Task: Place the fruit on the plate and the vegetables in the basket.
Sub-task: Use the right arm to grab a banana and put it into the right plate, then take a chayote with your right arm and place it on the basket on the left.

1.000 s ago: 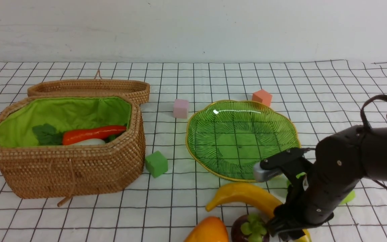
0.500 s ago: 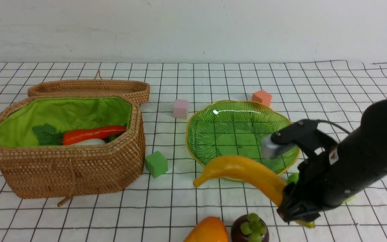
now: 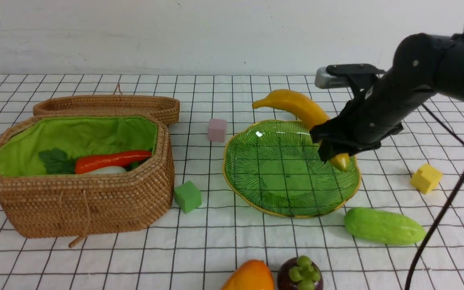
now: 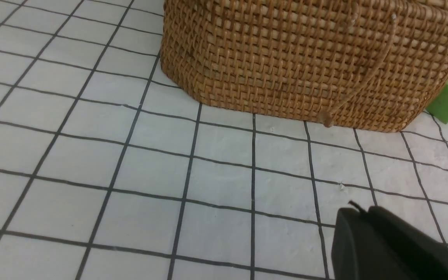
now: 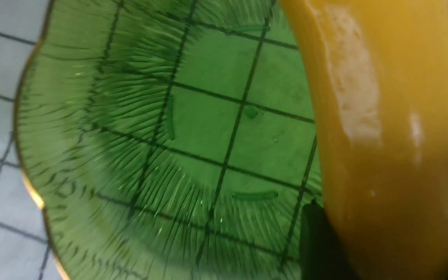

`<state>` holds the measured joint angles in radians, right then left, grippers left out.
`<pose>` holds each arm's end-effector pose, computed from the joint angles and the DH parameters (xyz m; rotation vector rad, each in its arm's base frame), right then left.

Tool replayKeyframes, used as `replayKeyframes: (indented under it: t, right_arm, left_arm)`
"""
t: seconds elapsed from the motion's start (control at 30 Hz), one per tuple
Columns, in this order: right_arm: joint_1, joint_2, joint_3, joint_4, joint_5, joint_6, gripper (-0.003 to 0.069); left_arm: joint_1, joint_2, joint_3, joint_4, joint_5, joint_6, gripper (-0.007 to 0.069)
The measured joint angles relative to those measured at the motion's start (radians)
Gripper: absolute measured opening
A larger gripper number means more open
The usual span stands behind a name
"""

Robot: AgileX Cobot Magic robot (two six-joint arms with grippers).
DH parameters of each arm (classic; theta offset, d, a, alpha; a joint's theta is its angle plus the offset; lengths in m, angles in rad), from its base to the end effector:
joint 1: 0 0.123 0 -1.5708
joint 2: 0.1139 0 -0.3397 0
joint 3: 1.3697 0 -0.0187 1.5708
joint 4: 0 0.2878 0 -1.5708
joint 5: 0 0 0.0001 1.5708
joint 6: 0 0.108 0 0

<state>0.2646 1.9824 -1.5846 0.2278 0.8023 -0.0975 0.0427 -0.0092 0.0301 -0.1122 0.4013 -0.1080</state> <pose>0.4765 0.1473 0.2517 -0.3236 2.6663 0.3214 0.0502 -0.0026 0.1609 -0.2120 1.8944 -0.1559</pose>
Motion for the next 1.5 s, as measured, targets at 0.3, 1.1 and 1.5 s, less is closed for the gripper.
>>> replayKeyframes:
  t: [0.3, 1.1, 1.5]
  right_arm:
    - [0.0, 0.079, -0.024, -0.056, 0.001, 0.053, 0.0472]
    - [-0.079, -0.298, 0.484, -0.115, -0.054, -0.72, 0.0559]
    - [-0.079, -0.13, 0.477, 0.027, -0.057, -0.862, 0.0448]
  left_arm:
    - [0.0, 0.0, 0.0, 0.0, 0.0, 0.0, 0.002]
    - [0.0, 0.0, 0.0, 0.0, 0.0, -0.002, 0.002]
    - [0.0, 0.0, 0.0, 0.0, 0.0, -0.002, 0.002]
